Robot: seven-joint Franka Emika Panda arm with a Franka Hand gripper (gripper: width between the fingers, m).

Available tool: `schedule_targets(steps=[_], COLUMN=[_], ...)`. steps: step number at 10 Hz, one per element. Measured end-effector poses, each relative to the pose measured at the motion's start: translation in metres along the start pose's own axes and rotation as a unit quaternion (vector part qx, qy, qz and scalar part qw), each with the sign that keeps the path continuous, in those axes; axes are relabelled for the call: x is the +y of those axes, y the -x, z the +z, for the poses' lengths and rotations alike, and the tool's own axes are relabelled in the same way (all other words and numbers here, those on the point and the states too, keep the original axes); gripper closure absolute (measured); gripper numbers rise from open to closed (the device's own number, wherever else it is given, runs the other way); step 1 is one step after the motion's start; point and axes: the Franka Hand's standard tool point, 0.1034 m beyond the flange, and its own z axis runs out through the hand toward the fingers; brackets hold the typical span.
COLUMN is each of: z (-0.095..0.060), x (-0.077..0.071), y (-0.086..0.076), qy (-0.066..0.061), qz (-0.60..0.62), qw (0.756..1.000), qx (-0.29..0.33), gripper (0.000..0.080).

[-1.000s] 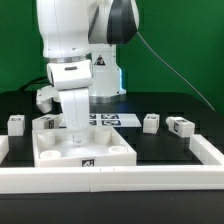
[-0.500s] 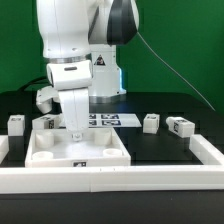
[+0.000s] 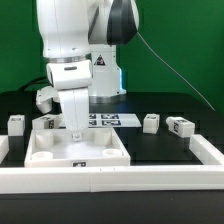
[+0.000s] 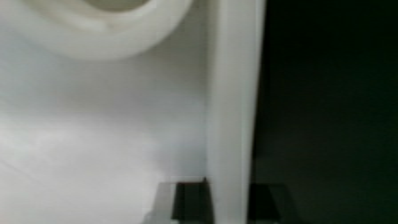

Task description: Assemble square table

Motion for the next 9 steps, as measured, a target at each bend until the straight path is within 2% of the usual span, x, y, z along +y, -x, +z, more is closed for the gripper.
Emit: schedule_targets(steps=[2,5,7,9], z=[0.002,0.004,0.006,0.008], x=[0.003,0.01,0.015,0.018], y=[-0.022,-0.057,-0.083,-0.105], qy=[0.008,0.008,0.016,0.015], qz=[0.023,0.026,0.007,-0.009], qw=[1.0,1.0,1.0,1.0], qx=[0.003,0.011,0.017,0.019], gripper=[0.0739,0.0739,0.0739,0.0739])
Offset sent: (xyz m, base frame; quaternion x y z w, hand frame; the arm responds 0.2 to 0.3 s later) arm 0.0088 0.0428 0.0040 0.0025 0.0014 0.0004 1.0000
